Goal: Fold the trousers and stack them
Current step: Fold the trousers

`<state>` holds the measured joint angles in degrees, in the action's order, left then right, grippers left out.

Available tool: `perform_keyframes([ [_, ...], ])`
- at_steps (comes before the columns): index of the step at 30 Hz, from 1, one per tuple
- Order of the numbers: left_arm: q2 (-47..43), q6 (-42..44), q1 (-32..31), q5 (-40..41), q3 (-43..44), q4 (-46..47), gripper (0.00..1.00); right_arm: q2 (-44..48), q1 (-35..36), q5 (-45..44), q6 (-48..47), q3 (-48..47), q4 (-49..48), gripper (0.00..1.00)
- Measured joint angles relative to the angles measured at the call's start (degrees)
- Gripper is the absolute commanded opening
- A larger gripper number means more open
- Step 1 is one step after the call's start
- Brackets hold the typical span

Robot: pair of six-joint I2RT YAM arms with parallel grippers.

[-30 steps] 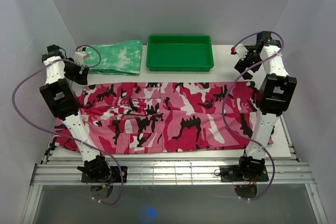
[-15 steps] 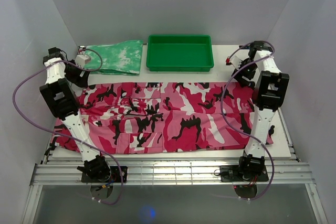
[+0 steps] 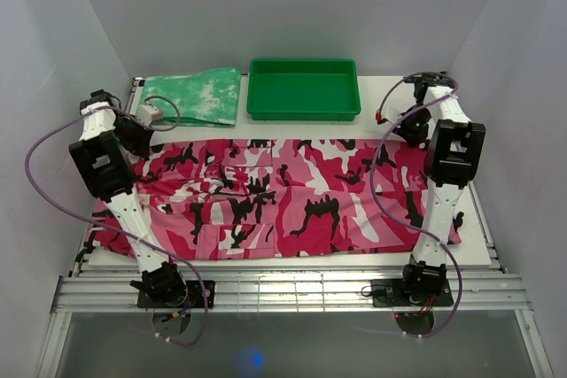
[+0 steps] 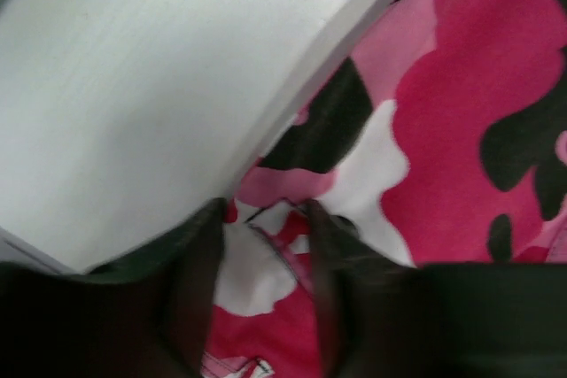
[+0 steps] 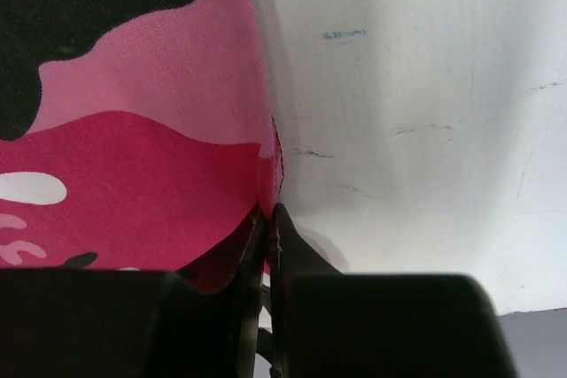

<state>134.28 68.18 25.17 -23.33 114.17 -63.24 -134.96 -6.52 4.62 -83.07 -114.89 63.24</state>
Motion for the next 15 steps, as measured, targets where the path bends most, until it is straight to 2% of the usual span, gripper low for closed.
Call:
perform_keyframes([
  [1, 0.0, -0.2, -0.2, 0.0, 0.0, -0.4, 0.36, 0.0, 0.0, -0.1, -0.2, -0.1, 0.1, 0.08],
  [2, 0.0, -0.2, -0.4, 0.0, 0.0, -1.1, 0.23, 0.0, 0.0, -0.2, -0.4, -0.3, 0.4, 0.08],
  [4, 0.0, -0.2, -0.8, 0.0, 0.1, -1.7, 0.1, -0.5, 0.0, -0.3, -0.6, -1.3, 0.8, 0.08],
  [5, 0.0, -0.3, -1.0, -0.1, 0.4, -2.0, 0.0, -0.9, -0.1, -0.3, -0.7, -2.2, 1.1, 0.08],
  [10, 1.1, -3.4, -2.4, -0.4, 3.8, -1.8, 0.0, -1.6, -0.9, 0.6, -0.5, -7.0, 0.8, 0.08],
  [15, 1.3, -9.5, -3.8, -1.2, 6.8, 3.4, 0.0, 0.4, -2.2, 2.7, 0.2, -7.8, -1.8, 0.08],
])
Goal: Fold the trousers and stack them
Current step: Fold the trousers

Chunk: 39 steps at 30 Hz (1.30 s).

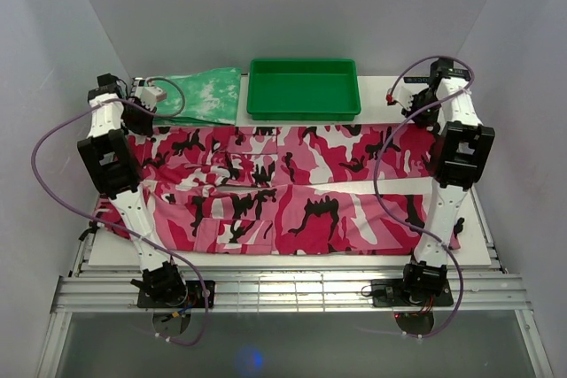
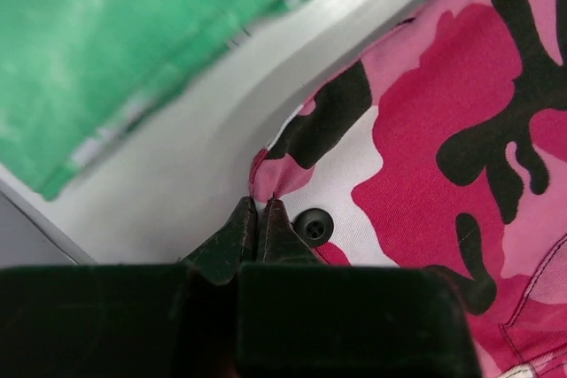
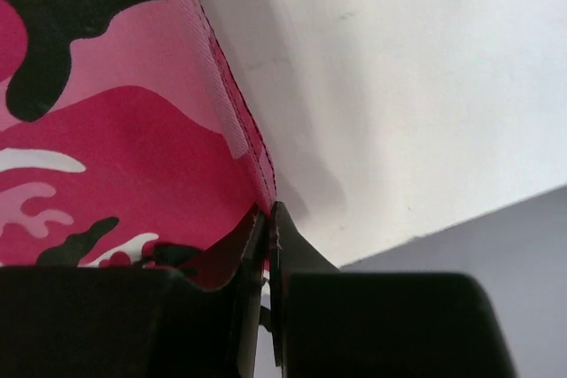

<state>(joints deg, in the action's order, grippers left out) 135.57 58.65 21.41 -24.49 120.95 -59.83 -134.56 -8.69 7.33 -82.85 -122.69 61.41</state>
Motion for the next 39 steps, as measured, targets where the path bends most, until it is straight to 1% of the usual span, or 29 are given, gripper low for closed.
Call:
perform_keyframes([
  [3, -1.0, -3.3, -0.2, -0.7, -0.9, 4.2, 0.0, 3.1, -1.2, 2.4, 0.5, 0.0, -0.1, 0.08],
  [7, -7.5, -6.4, 0.2, -2.4, -8.4, 9.2, 0.0, 10.5, -3.3, 6.4, 0.5, 1.9, 0.3, 0.08],
  [10, -17.5, -7.5, 1.7, -4.7, -18.4, 12.6, 0.0, 19.4, -5.5, 9.2, -0.7, 6.0, 2.4, 0.08],
  [12, -26.8, -6.5, 3.8, -6.5, -26.2, 13.7, 0.0, 26.8, -7.3, 11.0, -2.6, 11.6, 3.8, 0.08],
  [14, -35.8, -4.4, 6.3, -8.0, -33.5, 14.7, 0.0, 36.1, -9.7, 12.5, -5.3, 20.4, 5.7, 0.08],
  [17, -50.3, 1.8, 11.0, -9.2, -46.0, 15.0, 0.0, 50.9, -13.2, 12.0, -11.2, 38.1, 7.5, 0.08],
  [19, -57.7, 7.4, 14.1, -8.8, -53.8, 14.0, 0.0, 58.4, -14.8, 10.3, -15.0, 49.6, 7.4, 0.08],
  [21, -62.0, 13.0, 16.7, -7.2, -61.1, 12.0, 0.0, 63.3, -16.0, 7.5, -18.3, 61.7, 7.7, 0.08],
  [22, -62.5, 15.2, 17.6, -6.0, -64.2, 10.8, 0.0, 64.0, -16.1, 6.4, -19.3, 66.0, 7.2, 0.08],
  [24, -60.8, 18.3, 18.4, -3.0, -69.4, 9.3, 0.0, 63.1, -16.1, 4.1, -20.3, 74.2, 5.6, 0.08],
  [26, -56.6, 20.1, 18.6, 0.3, -73.4, 8.5, 0.0, 61.1, -16.1, 2.4, -20.3, 77.9, 3.6, 0.08],
  [28, -52.2, 20.3, 18.6, 2.5, -74.0, 7.4, 0.0, 58.0, -16.1, 1.1, -19.2, 78.5, 1.8, 0.08],
  [31, -47.8, 16.9, 18.5, 3.5, -70.2, 5.2, 0.0, 50.8, -16.0, 0.2, -15.4, 76.8, -1.5, 0.08],
  [33, -43.8, 13.4, 18.4, 3.6, -66.7, 2.7, 0.0, 45.5, -16.0, 0.1, -12.1, 74.0, -3.2, 0.08],
  [37, -35.0, 3.0, 17.0, 4.2, -57.0, -3.6, 0.0, 37.5, -15.2, 0.3, -5.4, 65.4, -3.5, 0.08],
  [39, -31.8, -0.3, 15.5, 4.6, -54.5, -4.8, 0.0, 33.8, -14.4, 0.4, -2.7, 60.3, -4.3, 0.08],
])
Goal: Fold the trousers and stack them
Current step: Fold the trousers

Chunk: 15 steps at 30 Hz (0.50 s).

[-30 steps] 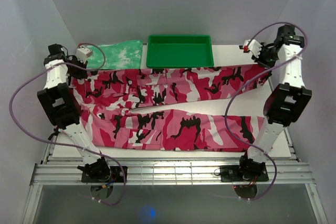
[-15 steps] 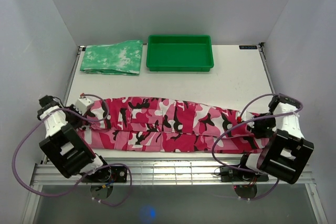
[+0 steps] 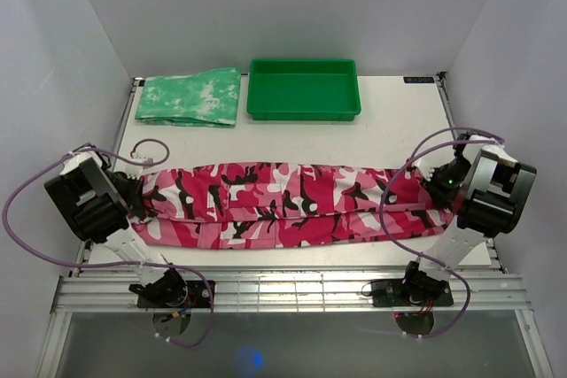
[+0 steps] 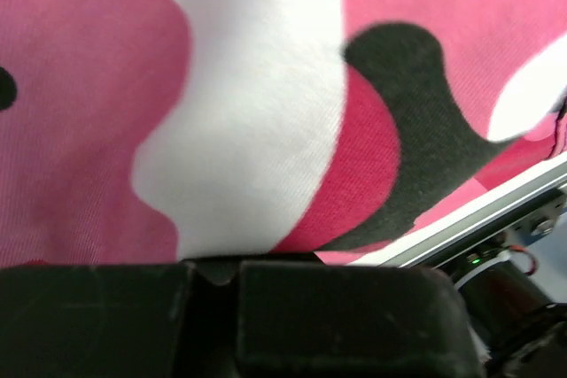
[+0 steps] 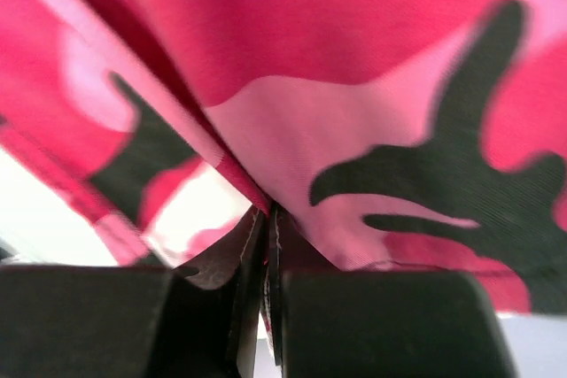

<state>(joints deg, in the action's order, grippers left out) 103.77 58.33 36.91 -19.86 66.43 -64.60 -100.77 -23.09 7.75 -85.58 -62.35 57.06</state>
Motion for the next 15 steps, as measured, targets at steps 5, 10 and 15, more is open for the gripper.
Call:
perform_keyframes([
  [5, 6.5, -8.4, -6.0, 0.5, 8.8, -1.6, 0.0, -7.2, 2.2, 0.6, 4.2, -12.5, -1.6, 0.08],
  [10, 12.3, -11.3, -8.9, -2.7, 20.7, -0.4, 0.0, -7.8, 3.1, 2.0, 4.4, -20.1, -0.2, 0.08],
  [15, 15.7, -11.2, -9.0, -7.9, 36.0, -3.0, 0.0, -8.2, 3.1, 6.1, 3.7, -28.5, 5.4, 0.08],
])
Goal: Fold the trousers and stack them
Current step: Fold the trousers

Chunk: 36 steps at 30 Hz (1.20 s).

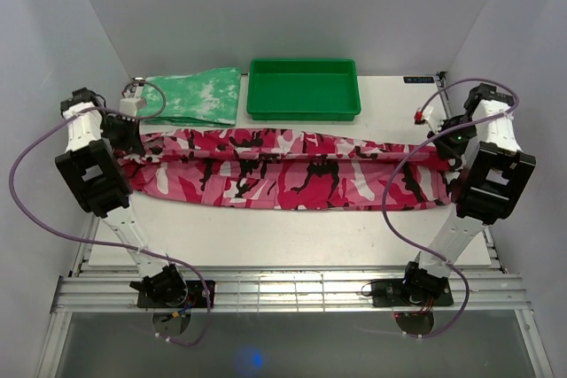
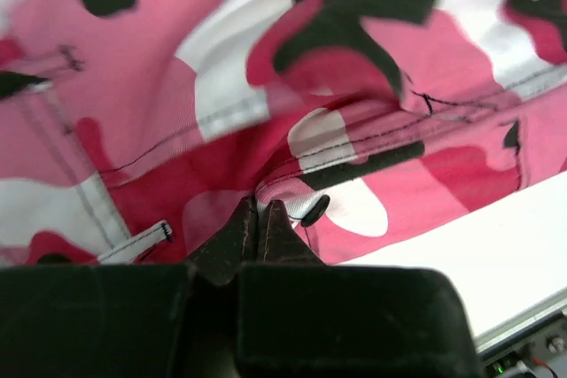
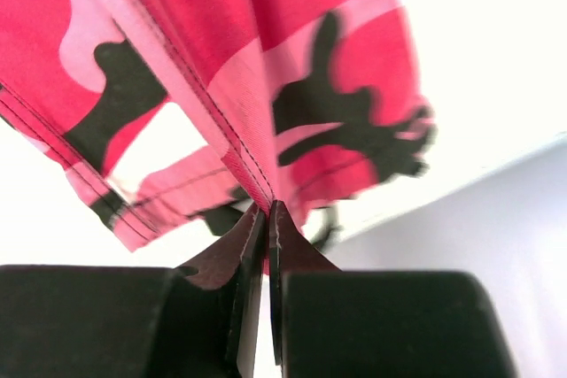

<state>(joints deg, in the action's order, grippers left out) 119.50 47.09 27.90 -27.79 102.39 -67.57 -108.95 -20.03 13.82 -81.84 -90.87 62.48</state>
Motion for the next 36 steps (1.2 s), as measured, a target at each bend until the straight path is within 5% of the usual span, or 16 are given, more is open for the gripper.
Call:
perform_keyframes([
  [5, -2.3, 3.8, 1.0, -7.1, 10.3, -5.0, 0.0, 1.1, -1.6, 5.1, -3.2, -7.5, 4.5, 0.08],
  [7, -8.0, 9.0, 3.3, -8.1, 2.4, -5.0, 0.0, 4.7, -3.5, 6.2, -6.3, -1.6, 5.0, 0.08],
  [11, -13.1, 17.5, 8.3, 0.8, -21.7, 2.5, 0.0, 14.7, -6.2, 1.1, -11.4, 24.8, -2.0, 0.08],
  [13, -9.2, 15.6, 8.7, 4.6, -26.4, 4.3, 0.32, 10.7, -5.9, -1.2, -8.7, 26.9, -5.9, 0.15],
  [14, -8.8, 13.7, 8.5, 5.1, -25.6, 3.9, 0.57, 7.7, -5.1, -1.6, -6.3, 26.6, -7.8, 0.48],
  [16, -7.3, 12.0, 8.4, 5.8, -23.4, 2.9, 0.93, 6.6, -3.8, -3.6, -3.4, 23.7, -8.8, 0.81],
  [24, -12.3, 16.5, 9.1, 1.2, -14.1, 0.0, 0.98, 8.3, -4.0, -5.4, -4.0, 9.3, -2.5, 0.95],
  [29, -19.3, 16.2, 8.2, -1.5, -9.9, -1.0, 0.97, 8.6, -1.4, -1.8, -0.7, -2.3, 2.1, 0.8],
  [36, -21.0, 9.0, -3.7, -3.0, -13.8, 2.2, 0.81, 9.3, 12.7, 2.1, 10.3, 4.4, 2.4, 0.62],
])
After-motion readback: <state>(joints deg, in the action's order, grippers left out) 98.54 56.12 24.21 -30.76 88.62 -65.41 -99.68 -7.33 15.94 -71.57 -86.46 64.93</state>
